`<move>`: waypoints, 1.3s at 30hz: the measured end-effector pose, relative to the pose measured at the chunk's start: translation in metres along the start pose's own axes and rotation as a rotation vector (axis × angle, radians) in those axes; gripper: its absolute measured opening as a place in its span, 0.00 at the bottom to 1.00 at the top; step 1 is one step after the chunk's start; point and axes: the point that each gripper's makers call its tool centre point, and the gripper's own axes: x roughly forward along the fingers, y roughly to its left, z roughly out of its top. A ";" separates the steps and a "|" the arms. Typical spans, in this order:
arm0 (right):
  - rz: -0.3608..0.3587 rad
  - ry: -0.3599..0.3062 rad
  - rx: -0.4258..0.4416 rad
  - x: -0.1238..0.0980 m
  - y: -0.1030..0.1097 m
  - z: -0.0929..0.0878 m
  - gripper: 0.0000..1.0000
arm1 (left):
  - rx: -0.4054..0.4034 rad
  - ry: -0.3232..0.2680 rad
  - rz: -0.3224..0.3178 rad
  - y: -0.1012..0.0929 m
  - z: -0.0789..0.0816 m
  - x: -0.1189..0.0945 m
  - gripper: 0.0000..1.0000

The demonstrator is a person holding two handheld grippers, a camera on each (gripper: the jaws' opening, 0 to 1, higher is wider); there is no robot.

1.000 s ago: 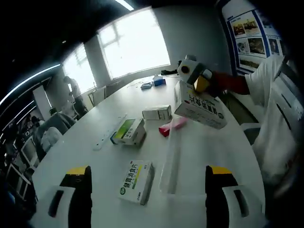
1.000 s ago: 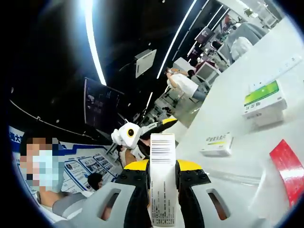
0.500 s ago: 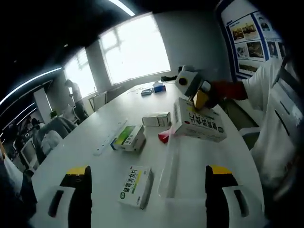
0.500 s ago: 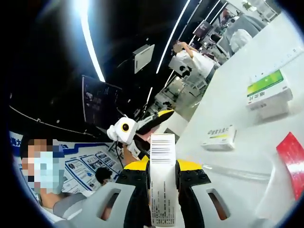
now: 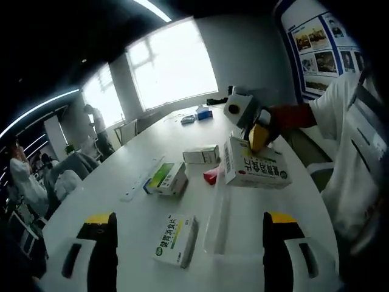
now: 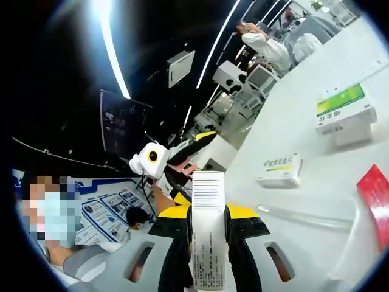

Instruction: Arrange the small medicine boxes into an aligned row inside the storage area until every box is upright, visible, and separated from the surrounding clutter.

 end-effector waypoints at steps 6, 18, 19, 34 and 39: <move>0.005 0.006 0.003 0.006 0.000 -0.003 0.19 | 0.021 -0.018 0.012 0.004 0.001 0.001 1.00; -0.017 0.036 0.022 0.008 -0.004 -0.012 0.19 | 0.055 -0.080 0.035 0.013 0.009 -0.002 1.00; -0.018 0.037 0.025 0.008 -0.005 -0.012 0.19 | 0.059 -0.077 0.039 0.013 0.009 -0.003 1.00; -0.063 0.043 0.120 0.006 -0.012 -0.018 0.19 | 0.068 0.042 0.060 0.013 -0.009 -0.008 1.00; -0.101 0.097 0.140 0.008 -0.021 -0.032 0.19 | 0.068 0.041 0.061 0.012 -0.007 -0.012 1.00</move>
